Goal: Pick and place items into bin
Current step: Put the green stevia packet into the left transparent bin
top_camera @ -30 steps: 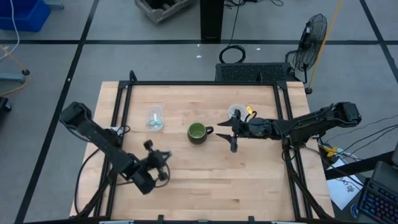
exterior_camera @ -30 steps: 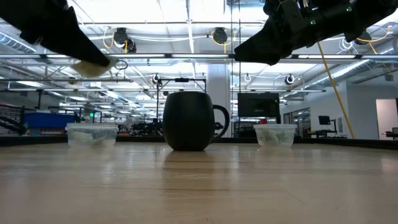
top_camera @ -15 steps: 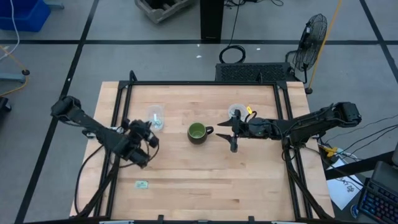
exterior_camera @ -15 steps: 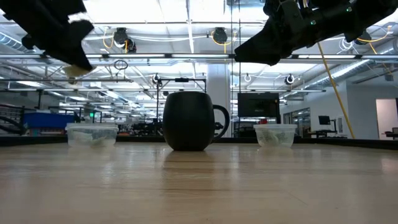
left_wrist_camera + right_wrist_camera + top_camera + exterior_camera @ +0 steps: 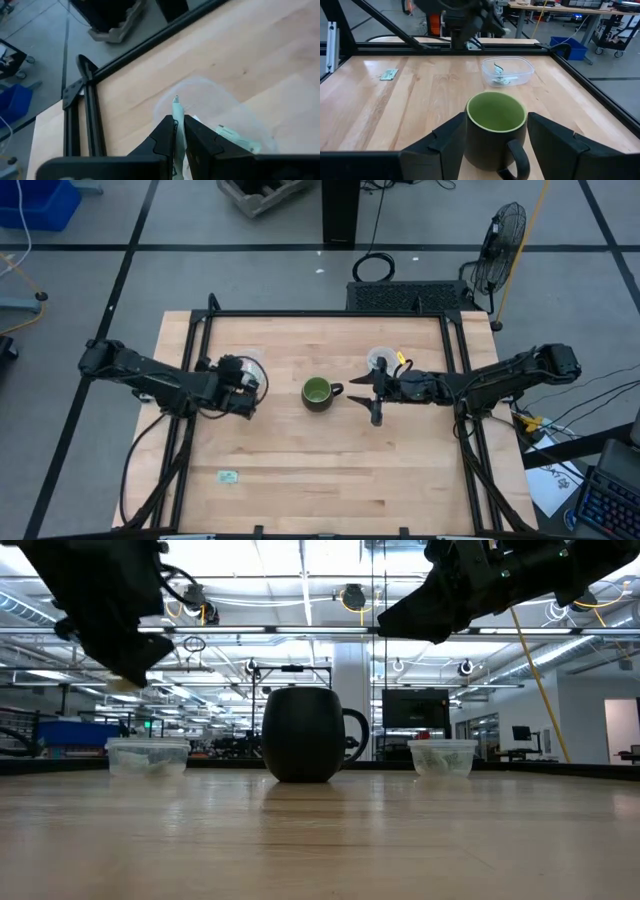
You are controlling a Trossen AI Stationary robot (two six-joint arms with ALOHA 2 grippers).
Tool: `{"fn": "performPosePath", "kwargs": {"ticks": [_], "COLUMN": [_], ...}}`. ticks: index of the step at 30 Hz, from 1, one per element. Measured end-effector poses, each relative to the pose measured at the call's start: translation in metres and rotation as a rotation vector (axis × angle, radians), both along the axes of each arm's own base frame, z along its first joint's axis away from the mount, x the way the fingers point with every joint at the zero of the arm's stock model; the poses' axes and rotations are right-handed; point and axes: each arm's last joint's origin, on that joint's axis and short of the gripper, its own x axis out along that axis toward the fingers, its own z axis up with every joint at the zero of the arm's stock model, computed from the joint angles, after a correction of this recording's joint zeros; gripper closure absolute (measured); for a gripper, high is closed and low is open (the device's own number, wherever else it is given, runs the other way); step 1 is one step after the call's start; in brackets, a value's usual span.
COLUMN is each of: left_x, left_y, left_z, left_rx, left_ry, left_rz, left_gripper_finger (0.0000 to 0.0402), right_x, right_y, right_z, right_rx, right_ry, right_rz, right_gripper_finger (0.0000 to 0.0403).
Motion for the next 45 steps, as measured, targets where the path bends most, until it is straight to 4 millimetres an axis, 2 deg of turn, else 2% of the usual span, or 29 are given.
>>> {"fn": "performPosePath", "kwargs": {"ticks": [8,13,16,20,26,30,38,41,45], "left_x": [0.008,0.015,0.017,0.014,0.016,0.02,0.022,0.024,0.026], "left_y": [0.027,0.04,0.046,0.053,0.056,0.056,0.052,0.042,0.023], "left_z": [-0.021,-0.03,-0.031,-0.032,-0.031,-0.03,-0.031,-0.031,-0.032], "left_rx": [-0.108,-0.236,-0.272,-0.264,-0.271,-0.259,-0.306,-0.321,-0.341], "left_ry": [0.058,0.073,0.066,0.037,0.038,0.002,0.013,0.019,0.022], "left_rz": [-0.021,-0.115,-0.127,-0.053,-0.071,-0.084,-0.148,-0.201,-0.286], "left_gripper_finger": [0.0355,0.0355,0.0355,0.0355,0.035,0.0313,0.0198,0.0175,0.0166], "right_x": [0.0,0.0,0.0,0.0,0.0,0.0,0.0,0.0,0.0], "right_y": [0.0,0.0,0.0,0.0,0.0,0.0,0.0,0.0,0.0], "right_z": [0.0,0.0,0.0,0.0,0.0,0.0,0.0,-0.001,-0.001], "right_rx": [0.0,0.0,0.0,0.0,0.0,0.0,-0.001,-0.001,-0.001], "right_ry": [0.0,0.0,0.0,0.0,0.0,0.001,0.002,0.008,0.009], "right_rz": [0.0,0.001,0.001,0.001,0.0,0.0,-0.001,-0.001,-0.001], "right_gripper_finger": [0.0202,0.0202,0.0202,0.0202,0.0202,0.0202,0.0202,0.0202,0.0202]}}
